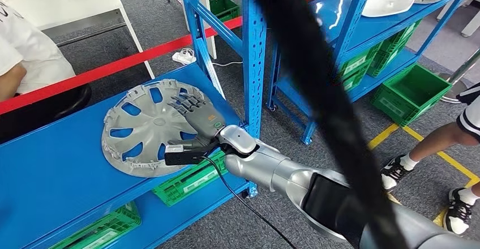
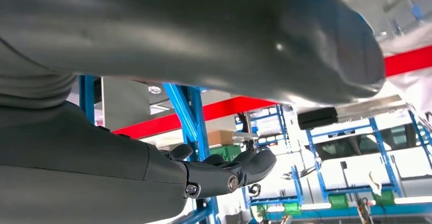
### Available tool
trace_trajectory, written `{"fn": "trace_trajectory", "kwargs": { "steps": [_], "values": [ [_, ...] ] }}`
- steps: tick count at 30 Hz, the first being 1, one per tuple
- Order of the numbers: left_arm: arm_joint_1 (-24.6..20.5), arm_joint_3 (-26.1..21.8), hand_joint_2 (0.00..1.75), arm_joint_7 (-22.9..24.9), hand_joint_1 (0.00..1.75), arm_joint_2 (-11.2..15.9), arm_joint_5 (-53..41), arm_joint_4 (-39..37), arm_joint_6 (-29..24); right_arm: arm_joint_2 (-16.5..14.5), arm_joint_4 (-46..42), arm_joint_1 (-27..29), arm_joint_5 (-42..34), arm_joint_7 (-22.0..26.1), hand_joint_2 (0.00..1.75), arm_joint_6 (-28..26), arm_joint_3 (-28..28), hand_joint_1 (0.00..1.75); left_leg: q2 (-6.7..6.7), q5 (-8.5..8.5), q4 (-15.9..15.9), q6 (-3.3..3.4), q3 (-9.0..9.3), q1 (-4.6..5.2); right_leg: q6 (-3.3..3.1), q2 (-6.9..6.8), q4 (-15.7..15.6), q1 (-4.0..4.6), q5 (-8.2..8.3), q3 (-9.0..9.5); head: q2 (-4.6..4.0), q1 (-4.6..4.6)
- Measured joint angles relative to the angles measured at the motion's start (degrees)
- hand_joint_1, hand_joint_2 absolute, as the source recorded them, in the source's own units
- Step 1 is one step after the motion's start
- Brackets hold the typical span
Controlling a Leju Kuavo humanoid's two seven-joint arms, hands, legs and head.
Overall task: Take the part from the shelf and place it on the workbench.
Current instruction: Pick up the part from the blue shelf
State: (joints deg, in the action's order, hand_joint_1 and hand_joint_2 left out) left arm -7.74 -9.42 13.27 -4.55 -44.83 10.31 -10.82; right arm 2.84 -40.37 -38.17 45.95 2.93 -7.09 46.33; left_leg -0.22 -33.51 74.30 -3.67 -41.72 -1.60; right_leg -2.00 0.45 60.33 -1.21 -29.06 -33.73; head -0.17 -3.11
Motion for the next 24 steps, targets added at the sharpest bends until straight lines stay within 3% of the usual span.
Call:
{"fn": "trace_trajectory", "kwargs": {
  "steps": [1, 2, 3, 5, 7, 9, 10, 17, 24],
  "values": [
    [0.1, 0.0, 0.00, -0.1, 0.00, 0.0, 0.1, 0.0, 0.0, 0.0, 0.0, 0.2, -0.3, -0.2, 0.87, 0.2, 0.1, 0.00, 0.00, 0.47, 1.3, 0.26, -1.21, 0.13, -0.20, 0.03, 0.0, 0.23, -0.29, 0.34, 0.00, -0.02],
    [0.3, 0.0, 0.00, -0.1, 0.00, 0.0, 0.2, 0.0, 0.1, -0.1, 0.0, 0.3, -0.6, -0.5, 1.31, 0.4, 0.1, 0.00, -0.01, 2.12, 0.3, 0.64, -1.25, 0.30, -0.29, 0.11, 0.0, 0.44, -0.61, 0.78, 0.00, -0.01],
    [0.3, 0.0, 0.00, -0.1, 0.00, 0.0, 0.3, 0.0, 0.1, -0.2, 0.0, 0.4, -1.0, -0.7, 1.75, 0.7, 0.1, 0.00, -0.03, 4.65, -2.8, 1.17, -0.25, 0.56, -0.29, 0.21, 0.0, 0.62, -0.98, 1.32, 0.00, -0.01],
    [0.4, 0.0, 0.00, -0.1, 0.00, 0.2, 0.2, 0.0, 0.2, -0.6, 0.0, 0.4, -2.1, -0.7, 1.75, 1.7, 0.1, 0.00, -0.07, 8.65, -10.0, 2.42, 2.74, 1.21, -0.07, 0.39, -0.1, 0.84, -1.66, 2.14, 0.00, 0.00],
    [0.2, -0.1, 0.00, -0.2, 0.00, 0.2, 0.2, 0.0, 0.3, -0.8, 0.0, 0.5, -3.5, 0.0, 1.75, 3.1, 0.1, 0.00, -0.13, 9.24, -13.9, 2.42, 4.54, 1.55, 0.23, 0.46, 0.0, 0.99, -2.00, 2.17, 0.00, -0.02],
    [0.1, -0.1, 0.00, -0.3, 0.00, 0.0, 0.1, 0.0, 0.5, -0.9, 0.0, 0.8, -4.6, 0.9, 1.75, 4.4, 0.1, 0.00, -0.28, 8.90, -14.8, 1.84, 4.93, 1.59, 0.38, 0.40, -0.1, 1.01, -2.03, 2.05, 0.00, -0.04],
    [0.2, -0.2, 0.00, -0.4, 0.00, 0.0, 0.1, 0.0, 0.5, -0.9, 0.0, 0.9, -4.9, 1.2, 1.75, 4.7, 0.1, 0.00, -0.38, 8.91, -14.8, 1.85, 4.88, 1.63, 0.41, 0.33, -0.3, 0.95, -2.02, 2.15, 0.00, -0.07],
    [0.1, -0.5, 0.00, -0.5, 0.00, -0.1, -0.3, 0.0, 0.5, -0.9, 0.0, 0.9, -5.8, 1.7, 1.75, 5.5, 0.1, 0.00, -0.47, 8.61, -14.8, 2.63, 4.92, 1.68, 0.90, 0.22, -1.2, 0.95, -1.95, 2.63, 0.00, -0.07],
    [-0.3, -0.5, 0.00, -0.2, 0.00, -0.2, -1.1, 0.0, 0.9, -2.2, 0.8, 0.9, -8.6, 4.2, 1.75, 8.9, 0.2, 0.00, -0.45, 8.71, -14.8, 2.85, 4.96, 1.68, 1.26, 0.22, -1.2, 0.95, -1.81, 2.70, 0.00, -0.06]
  ]
}}
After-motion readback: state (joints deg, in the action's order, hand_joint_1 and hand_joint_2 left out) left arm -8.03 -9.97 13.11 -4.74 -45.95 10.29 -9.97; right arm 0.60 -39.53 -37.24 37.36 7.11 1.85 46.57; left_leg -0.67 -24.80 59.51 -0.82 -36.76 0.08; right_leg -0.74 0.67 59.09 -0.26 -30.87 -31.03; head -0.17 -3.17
